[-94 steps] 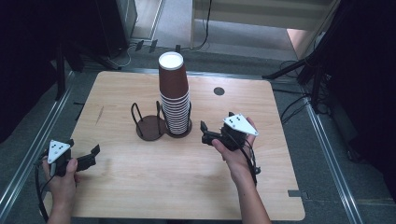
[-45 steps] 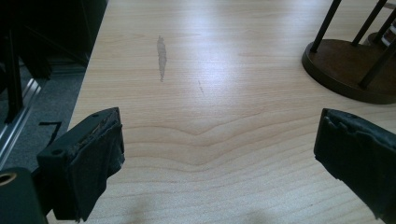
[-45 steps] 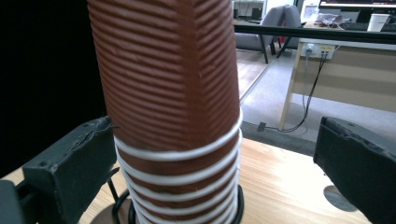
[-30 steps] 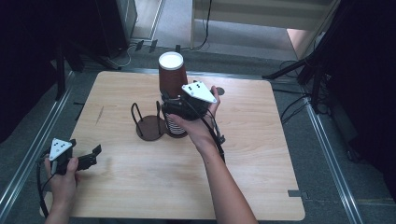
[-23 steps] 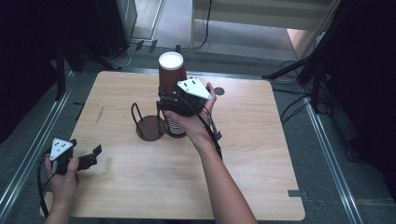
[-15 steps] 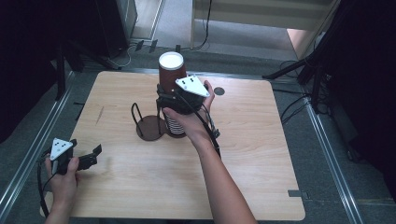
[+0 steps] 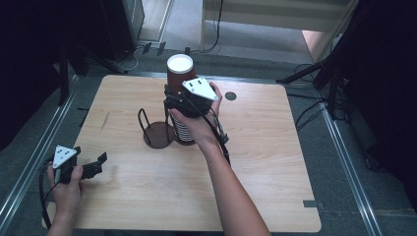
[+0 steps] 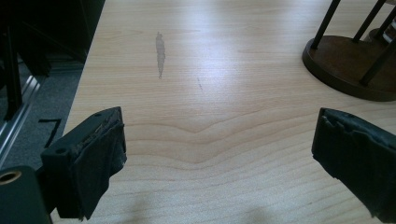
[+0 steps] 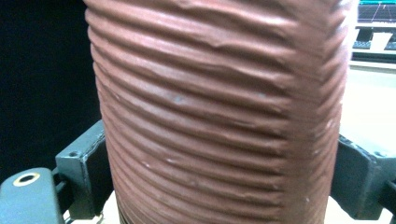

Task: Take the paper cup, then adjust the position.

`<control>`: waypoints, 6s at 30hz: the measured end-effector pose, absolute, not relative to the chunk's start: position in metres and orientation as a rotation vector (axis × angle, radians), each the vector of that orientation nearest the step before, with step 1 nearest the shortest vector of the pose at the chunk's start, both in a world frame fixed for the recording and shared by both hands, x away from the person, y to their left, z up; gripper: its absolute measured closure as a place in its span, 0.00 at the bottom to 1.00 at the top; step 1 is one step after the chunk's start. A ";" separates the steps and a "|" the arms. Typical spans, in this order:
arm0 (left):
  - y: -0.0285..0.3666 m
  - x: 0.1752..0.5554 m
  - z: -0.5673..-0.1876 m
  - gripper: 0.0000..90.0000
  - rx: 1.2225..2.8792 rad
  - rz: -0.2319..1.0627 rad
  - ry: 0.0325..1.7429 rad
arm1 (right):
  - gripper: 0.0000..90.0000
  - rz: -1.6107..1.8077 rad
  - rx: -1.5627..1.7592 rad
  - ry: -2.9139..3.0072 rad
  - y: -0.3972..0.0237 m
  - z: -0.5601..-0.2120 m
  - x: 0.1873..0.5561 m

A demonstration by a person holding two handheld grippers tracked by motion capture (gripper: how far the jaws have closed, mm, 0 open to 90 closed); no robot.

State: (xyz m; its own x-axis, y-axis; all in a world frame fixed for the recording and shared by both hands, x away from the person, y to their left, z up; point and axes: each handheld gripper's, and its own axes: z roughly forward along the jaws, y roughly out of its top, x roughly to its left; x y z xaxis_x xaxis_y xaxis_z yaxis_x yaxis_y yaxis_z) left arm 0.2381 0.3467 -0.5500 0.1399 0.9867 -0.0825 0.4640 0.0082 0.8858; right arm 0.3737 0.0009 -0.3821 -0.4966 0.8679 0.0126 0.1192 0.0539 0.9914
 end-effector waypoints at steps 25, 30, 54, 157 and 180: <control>0.347 0.238 -0.550 0.04 1.575 0.793 1.443 | 0.14 1.560 0.932 1.561 0.001 -0.338 0.368; 0.346 0.238 -0.550 0.04 1.572 0.801 1.445 | 0.14 1.575 0.926 1.553 0.000 -0.329 0.368; 0.349 0.235 -0.550 0.10 1.535 0.817 1.439 | 0.14 1.581 0.886 1.466 -0.022 -0.287 0.356; 0.200 0.249 -0.450 0.00 1.696 0.557 0.837 | 0.14 1.258 1.046 1.612 -0.122 -0.481 0.268; 0.168 0.248 -0.450 0.06 1.807 0.468 0.772 | 0.14 1.204 0.859 1.730 -0.083 -0.507 0.256</control>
